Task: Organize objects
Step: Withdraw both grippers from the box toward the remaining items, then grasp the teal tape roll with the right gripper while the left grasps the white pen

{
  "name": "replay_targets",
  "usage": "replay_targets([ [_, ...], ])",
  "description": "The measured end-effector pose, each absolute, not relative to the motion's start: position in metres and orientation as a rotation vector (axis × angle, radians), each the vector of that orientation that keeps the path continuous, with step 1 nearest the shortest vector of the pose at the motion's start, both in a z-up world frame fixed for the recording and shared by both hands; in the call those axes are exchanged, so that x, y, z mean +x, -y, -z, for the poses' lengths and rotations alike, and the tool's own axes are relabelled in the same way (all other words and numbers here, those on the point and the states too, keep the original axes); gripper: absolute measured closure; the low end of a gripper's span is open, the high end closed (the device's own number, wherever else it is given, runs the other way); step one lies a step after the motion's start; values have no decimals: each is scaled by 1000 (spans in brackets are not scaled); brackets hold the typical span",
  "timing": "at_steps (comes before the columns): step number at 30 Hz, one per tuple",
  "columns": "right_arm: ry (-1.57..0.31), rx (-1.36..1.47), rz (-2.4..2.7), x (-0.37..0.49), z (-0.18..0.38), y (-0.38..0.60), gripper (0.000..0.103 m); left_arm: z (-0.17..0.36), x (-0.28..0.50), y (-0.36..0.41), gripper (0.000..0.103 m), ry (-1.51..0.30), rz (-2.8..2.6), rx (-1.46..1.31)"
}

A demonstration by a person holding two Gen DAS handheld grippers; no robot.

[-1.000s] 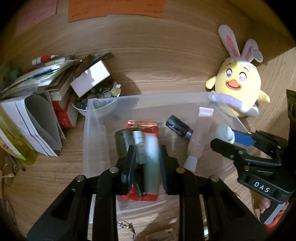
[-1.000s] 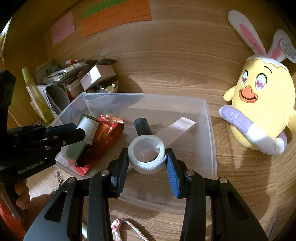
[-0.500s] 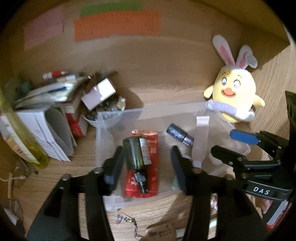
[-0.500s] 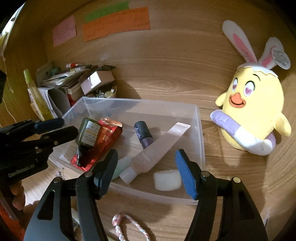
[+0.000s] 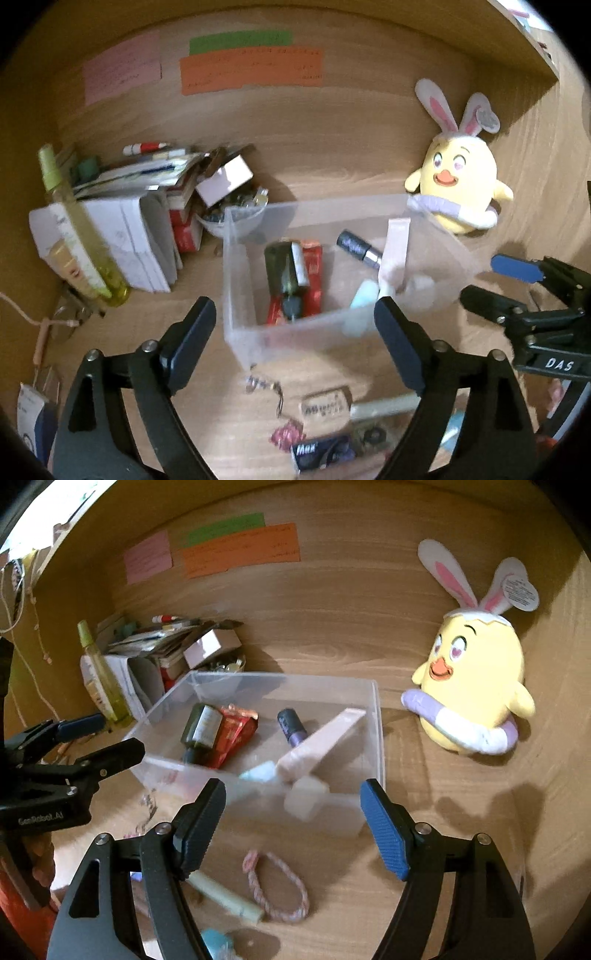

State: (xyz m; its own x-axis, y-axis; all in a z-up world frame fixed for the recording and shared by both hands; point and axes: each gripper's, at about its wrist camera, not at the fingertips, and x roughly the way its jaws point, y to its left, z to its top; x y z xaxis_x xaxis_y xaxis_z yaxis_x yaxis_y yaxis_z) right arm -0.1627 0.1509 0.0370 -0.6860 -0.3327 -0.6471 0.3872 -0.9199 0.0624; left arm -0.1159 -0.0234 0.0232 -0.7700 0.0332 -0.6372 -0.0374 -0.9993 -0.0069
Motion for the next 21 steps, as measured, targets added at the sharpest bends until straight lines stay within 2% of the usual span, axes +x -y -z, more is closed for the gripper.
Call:
replay_targets([
  [7, -125, 1011, 2542, -136, -20, -155, 31, -6, -94, 28, 13, 6, -2894, -1135],
  [18, -16, 1120, 2435, -96, 14, -157, 31, 18, -68, 21, 13, 35, -2824, -1233],
  [21, -34, 1128, 2416, -86, 20, -151, 36, 23, -63, 19, 13, 47, -2801, -1252],
])
